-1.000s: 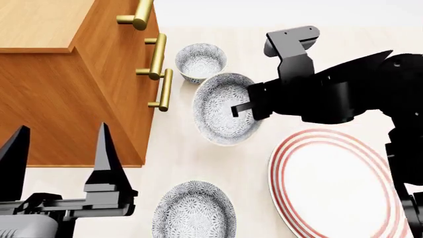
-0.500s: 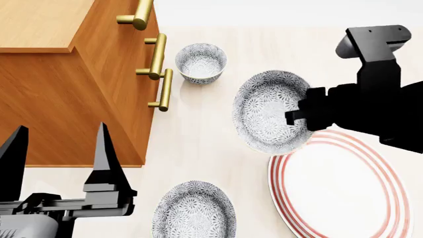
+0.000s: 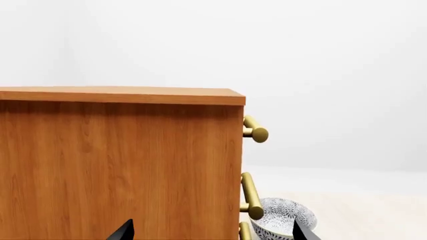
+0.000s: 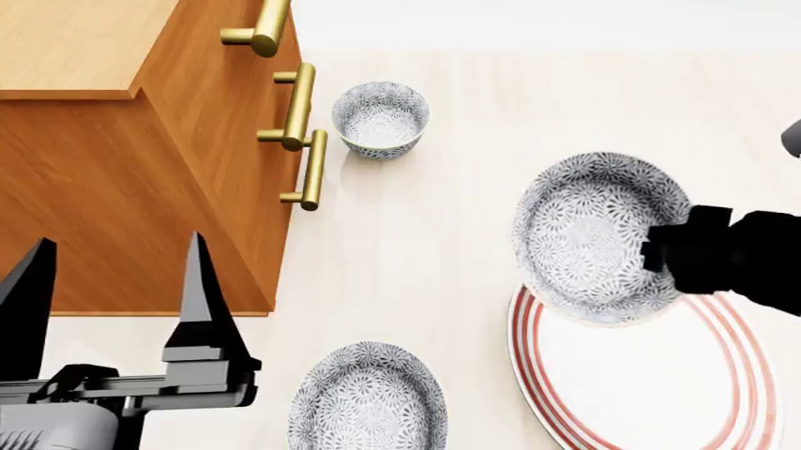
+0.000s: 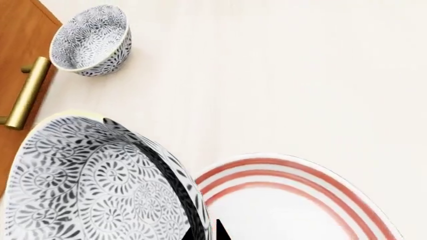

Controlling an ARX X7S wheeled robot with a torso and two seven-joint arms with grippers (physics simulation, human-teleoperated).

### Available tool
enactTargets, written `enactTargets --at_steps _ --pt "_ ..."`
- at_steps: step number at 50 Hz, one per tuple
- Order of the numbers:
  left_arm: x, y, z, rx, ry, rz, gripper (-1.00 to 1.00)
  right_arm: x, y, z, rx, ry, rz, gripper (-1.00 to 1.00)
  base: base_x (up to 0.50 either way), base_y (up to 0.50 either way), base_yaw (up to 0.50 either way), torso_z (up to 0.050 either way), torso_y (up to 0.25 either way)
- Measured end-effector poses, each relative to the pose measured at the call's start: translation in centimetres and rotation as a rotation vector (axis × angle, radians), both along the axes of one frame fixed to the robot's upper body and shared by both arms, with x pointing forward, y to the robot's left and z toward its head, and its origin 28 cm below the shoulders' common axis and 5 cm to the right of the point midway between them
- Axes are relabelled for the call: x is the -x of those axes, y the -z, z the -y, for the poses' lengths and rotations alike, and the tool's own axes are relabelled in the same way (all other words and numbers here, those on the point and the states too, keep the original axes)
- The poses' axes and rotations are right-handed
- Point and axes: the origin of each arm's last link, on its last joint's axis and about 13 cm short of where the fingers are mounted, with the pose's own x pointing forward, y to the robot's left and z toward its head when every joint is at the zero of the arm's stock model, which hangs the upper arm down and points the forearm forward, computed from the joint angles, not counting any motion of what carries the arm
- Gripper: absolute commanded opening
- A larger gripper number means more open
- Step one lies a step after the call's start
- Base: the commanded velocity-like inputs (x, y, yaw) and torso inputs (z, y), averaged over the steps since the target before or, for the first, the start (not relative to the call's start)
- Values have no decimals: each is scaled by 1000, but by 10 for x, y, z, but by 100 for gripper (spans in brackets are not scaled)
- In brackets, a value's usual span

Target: Put the bowl in the middle on the plate.

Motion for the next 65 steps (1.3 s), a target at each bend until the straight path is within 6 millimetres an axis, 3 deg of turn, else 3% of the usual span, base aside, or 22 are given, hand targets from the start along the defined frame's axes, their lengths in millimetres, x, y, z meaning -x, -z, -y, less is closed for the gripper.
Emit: enactTargets --at_steps 21,65 --pt "0 1 1 -3 0 -3 100 24 24 28 -103 121 -27 -100 0 0 0 0 0" --pt "-1 3 2 -9 6 -11 100 36 78 46 -181 220 -94 -100 0 0 0 0 0"
